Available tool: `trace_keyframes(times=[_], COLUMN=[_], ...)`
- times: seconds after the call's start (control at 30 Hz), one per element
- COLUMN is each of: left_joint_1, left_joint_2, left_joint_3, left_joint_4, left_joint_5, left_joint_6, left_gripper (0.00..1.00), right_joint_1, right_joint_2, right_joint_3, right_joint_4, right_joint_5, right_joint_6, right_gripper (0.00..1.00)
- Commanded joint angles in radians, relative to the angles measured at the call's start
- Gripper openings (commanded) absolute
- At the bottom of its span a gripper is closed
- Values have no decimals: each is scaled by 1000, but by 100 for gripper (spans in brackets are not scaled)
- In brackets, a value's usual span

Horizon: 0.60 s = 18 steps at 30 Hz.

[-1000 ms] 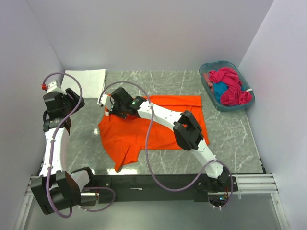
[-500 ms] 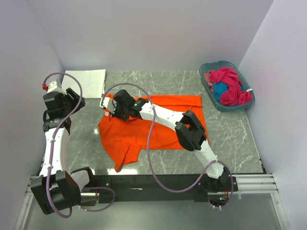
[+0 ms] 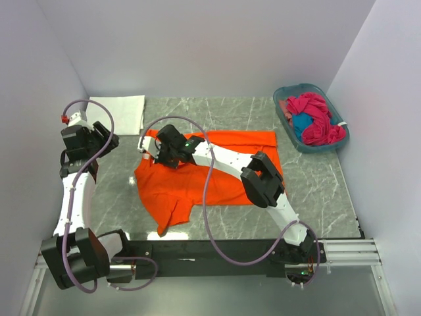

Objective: Fold and stack the t-shirts
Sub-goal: Fold the tshirt

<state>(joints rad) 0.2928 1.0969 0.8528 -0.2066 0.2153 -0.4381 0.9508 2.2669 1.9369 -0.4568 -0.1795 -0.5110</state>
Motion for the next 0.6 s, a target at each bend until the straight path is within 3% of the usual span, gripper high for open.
trace_keyframes(times=[0.0,0.27,0.3,0.33,0.5,0.57], left_joint_1=[0,0,0,0,0,0], left_joint_2=[6,15,17,23,46,55], left_joint_3=[2,0,0,-1,5,3], left_joint_4=[30,30,33,33,33,41], left_joint_5=[32,38,41,48,65,78], left_joint_6=[10,10,7,7,-4,-10], left_gripper=[60,60,60,61,61,63], right_joint_1=[-3,-1,-1,-1,-52,-130], right_joint_2=[-83,-50,-52,-55,-167,-203], right_joint_3=[-1,17,17,14,-65,-70], right_joint_4=[4,-49,-65,-68,9,13], right_joint_5=[-29,-61,-63,-66,-55,-110], right_joint_6=[-17,-35,-38,-40,44,120], right_gripper=[0,1,6,24,38,42])
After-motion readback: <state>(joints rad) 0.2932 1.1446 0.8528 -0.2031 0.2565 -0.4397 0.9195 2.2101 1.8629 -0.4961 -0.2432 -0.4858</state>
